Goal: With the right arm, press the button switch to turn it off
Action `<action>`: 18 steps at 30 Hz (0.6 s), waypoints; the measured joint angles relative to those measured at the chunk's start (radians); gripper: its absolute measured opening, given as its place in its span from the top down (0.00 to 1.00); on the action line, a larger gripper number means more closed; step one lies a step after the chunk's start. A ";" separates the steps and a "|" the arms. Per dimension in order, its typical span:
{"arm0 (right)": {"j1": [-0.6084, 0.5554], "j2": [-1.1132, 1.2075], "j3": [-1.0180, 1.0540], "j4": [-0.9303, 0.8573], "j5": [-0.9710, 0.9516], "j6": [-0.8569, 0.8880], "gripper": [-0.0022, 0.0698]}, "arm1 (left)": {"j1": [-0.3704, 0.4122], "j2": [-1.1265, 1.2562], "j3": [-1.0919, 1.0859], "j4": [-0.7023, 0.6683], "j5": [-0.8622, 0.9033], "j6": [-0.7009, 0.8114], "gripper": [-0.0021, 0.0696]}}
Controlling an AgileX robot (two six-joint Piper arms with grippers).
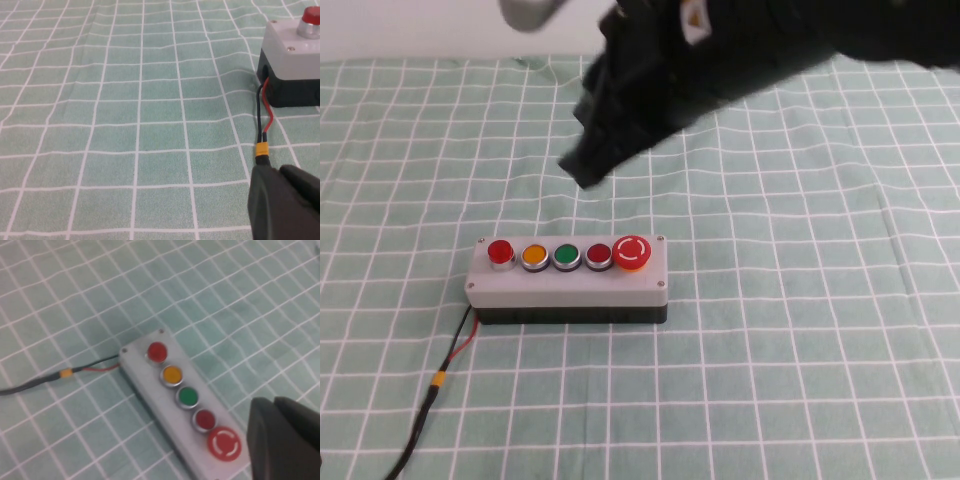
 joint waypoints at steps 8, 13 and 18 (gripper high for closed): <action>0.000 -0.212 0.330 0.100 -0.153 0.000 0.99 | 0.000 0.000 0.000 0.000 0.000 0.000 0.98; 0.000 -0.289 0.375 0.166 -0.098 0.000 0.99 | 0.000 0.000 0.000 0.000 0.000 0.000 0.98; 0.000 -0.329 0.376 0.254 -0.004 0.000 0.99 | 0.000 0.000 0.000 0.000 0.000 0.000 0.98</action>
